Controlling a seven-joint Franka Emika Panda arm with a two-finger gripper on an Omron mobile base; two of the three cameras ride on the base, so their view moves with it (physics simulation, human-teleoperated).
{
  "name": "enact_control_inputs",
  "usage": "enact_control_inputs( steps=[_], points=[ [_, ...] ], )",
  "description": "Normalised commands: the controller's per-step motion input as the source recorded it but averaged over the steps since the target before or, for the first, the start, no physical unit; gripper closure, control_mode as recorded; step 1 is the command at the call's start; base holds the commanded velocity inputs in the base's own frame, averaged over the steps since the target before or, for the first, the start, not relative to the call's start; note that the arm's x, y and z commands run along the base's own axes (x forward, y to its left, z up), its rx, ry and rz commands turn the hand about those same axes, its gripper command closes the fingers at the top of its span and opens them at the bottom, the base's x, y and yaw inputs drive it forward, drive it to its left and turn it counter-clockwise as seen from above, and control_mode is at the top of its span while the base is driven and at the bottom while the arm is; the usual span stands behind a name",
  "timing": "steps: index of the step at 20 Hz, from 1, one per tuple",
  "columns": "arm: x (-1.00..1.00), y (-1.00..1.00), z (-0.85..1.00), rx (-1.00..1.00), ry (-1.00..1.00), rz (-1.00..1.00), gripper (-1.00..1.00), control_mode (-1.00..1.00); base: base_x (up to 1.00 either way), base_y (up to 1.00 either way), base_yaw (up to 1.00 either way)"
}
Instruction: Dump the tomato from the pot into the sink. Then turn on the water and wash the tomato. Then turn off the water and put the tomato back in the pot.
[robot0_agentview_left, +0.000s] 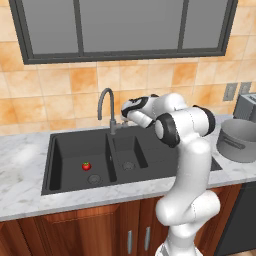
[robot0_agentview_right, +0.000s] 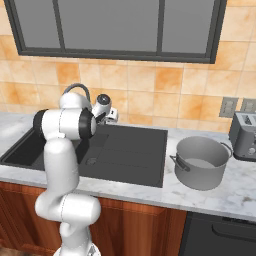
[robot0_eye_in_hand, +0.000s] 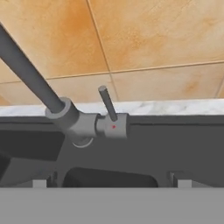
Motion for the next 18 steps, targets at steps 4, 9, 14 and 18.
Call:
enact_control_inputs(
  steps=[4, 9, 14, 18],
  points=[
    [0.26, 0.07, -0.06, 0.0, -0.02, 0.0, -1.0, -1.0, 0.0, 0.0, 0.0],
    [0.3, 0.05, -0.13, 0.0, 0.0, 0.0, -1.0, -1.0, 0.0, 0.0, 0.0],
    [0.38, 0.06, -0.15, 0.0, 0.0, 0.0, -1.0, -1.0, 0.0, 0.0, 0.0],
    [0.36, 0.07, -0.14, 0.0, 0.0, 0.0, -1.0, -1.0, 0.0, 0.0, 0.0]
  ],
)
